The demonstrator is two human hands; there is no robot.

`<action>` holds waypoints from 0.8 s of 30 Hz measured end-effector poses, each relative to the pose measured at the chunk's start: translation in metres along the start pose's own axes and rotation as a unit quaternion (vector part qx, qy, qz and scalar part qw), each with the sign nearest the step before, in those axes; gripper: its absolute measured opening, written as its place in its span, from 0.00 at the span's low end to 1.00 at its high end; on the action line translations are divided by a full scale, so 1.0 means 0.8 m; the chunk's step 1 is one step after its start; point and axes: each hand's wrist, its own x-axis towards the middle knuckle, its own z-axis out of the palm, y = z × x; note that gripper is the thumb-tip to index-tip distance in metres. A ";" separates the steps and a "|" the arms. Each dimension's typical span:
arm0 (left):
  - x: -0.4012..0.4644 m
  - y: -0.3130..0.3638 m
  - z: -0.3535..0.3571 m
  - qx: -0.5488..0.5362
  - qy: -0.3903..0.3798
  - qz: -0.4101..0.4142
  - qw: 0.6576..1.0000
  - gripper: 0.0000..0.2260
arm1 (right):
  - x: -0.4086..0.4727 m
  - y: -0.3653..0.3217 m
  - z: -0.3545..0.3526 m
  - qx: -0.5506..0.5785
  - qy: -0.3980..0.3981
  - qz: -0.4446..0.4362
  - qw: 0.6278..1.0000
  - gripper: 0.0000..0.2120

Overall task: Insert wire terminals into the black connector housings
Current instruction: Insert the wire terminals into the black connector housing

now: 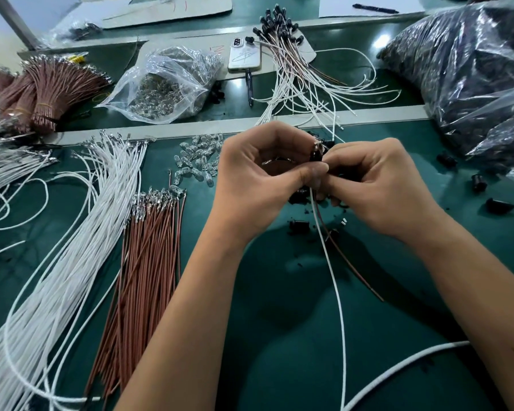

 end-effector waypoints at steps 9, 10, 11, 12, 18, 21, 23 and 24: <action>-0.001 0.004 0.003 -0.001 0.010 0.003 1.000 0.13 | 0.000 -0.002 0.001 -0.011 0.007 -0.013 1.000 0.06; -0.001 0.004 0.003 -0.004 0.011 0.002 1.000 0.13 | 0.000 -0.001 0.000 -0.010 0.007 -0.013 1.000 0.07; -0.001 0.005 0.004 -0.006 0.011 0.001 1.000 0.13 | 0.000 0.000 0.000 -0.011 0.008 -0.014 1.000 0.07; -0.002 0.006 0.004 -0.009 0.012 0.001 1.000 0.13 | 0.000 0.001 -0.001 -0.015 0.007 -0.015 1.000 0.06; -0.002 0.007 0.004 -0.023 0.013 0.012 1.000 0.13 | 0.000 0.004 -0.001 -0.013 0.000 -0.010 1.000 0.04; -0.003 0.007 0.005 -0.035 0.007 0.011 0.999 0.13 | 0.001 0.003 -0.002 -0.015 -0.001 -0.020 1.000 0.05; -0.003 0.006 0.005 -0.040 0.003 0.013 0.999 0.13 | 0.002 0.003 -0.001 -0.022 0.002 -0.031 0.999 0.08; -0.002 0.006 0.005 -0.040 0.001 0.013 0.999 0.14 | 0.002 0.002 -0.001 -0.026 0.004 -0.036 0.999 0.09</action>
